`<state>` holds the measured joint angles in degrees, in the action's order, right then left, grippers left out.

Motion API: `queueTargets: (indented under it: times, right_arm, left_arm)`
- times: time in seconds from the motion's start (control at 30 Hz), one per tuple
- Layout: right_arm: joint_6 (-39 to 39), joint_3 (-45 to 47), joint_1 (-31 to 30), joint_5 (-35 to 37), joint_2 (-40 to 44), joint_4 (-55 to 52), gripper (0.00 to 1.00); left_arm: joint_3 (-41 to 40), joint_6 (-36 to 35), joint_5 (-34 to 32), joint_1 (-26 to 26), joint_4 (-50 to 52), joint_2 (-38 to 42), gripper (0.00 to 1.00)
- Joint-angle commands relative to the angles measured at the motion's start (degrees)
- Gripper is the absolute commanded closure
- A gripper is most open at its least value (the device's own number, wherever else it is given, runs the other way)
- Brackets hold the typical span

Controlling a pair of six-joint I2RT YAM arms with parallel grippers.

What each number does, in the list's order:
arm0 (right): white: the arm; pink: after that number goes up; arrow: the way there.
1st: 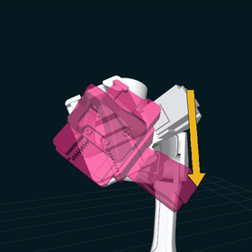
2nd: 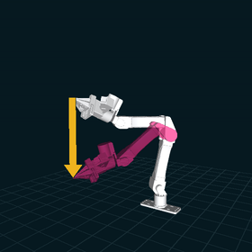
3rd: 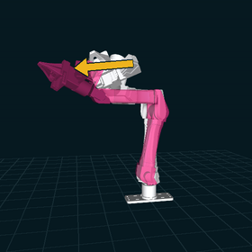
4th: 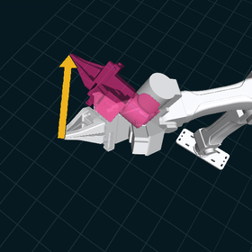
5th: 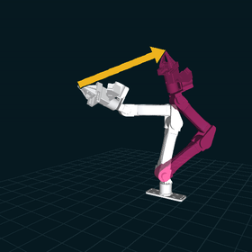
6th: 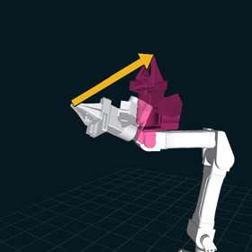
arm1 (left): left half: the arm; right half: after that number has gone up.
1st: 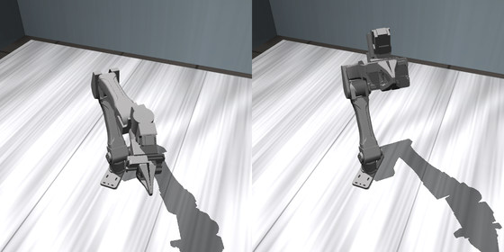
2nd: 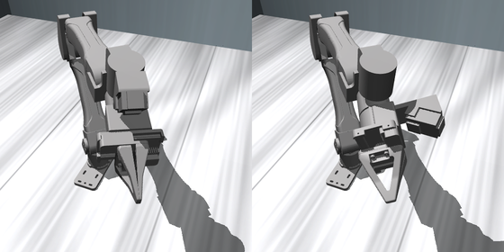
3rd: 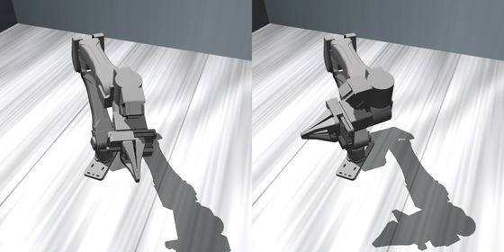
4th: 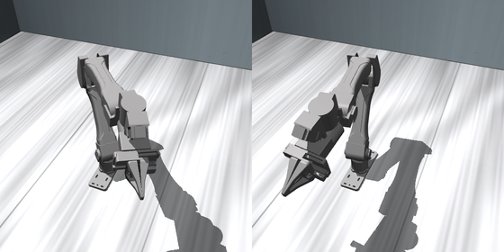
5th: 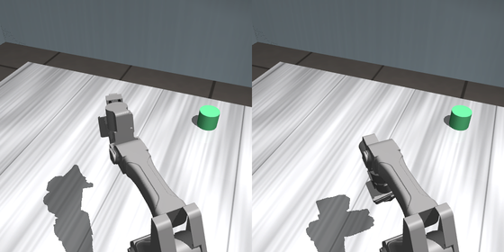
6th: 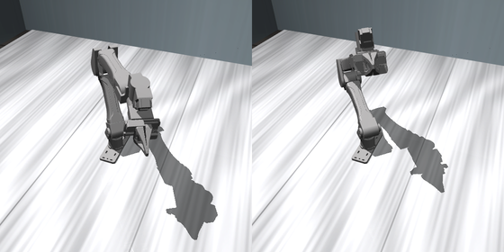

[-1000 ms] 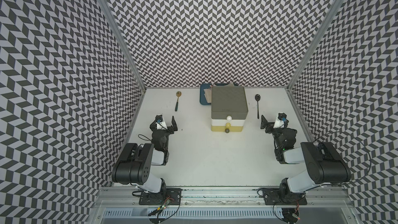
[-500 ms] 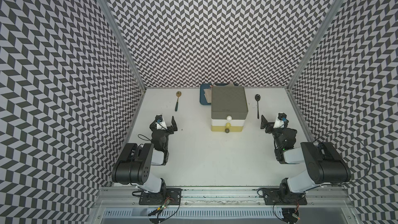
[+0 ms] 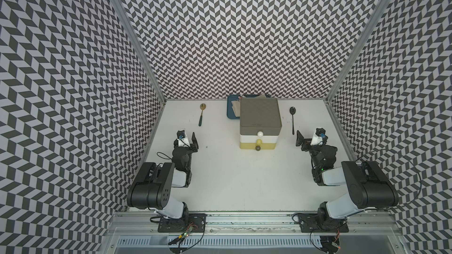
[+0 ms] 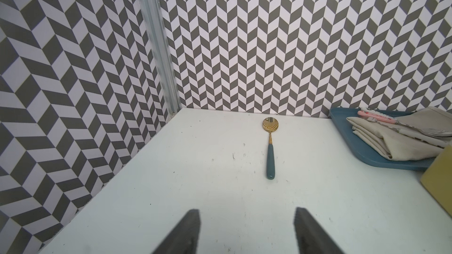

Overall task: Place the brooch boxes into the drawer by color
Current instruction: Reset both arms

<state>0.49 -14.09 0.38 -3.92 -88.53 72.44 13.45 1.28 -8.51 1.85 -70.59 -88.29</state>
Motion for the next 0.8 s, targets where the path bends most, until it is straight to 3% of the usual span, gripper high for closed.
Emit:
queueTargets:
  times: [0.0, 0.77]
  right_arm:
    - [0.4, 0.1, -0.3, -0.3, -0.7, 2.9, 0.01]
    - [0.6, 0.0, -0.7, 0.6, -0.9, 3.1, 0.01]
  left_arm:
    - [1.0, 0.2, 0.3, -0.2, 0.1, -0.1, 0.00]
    - [1.0, 0.2, 0.3, -0.2, 0.1, -0.1, 0.00]
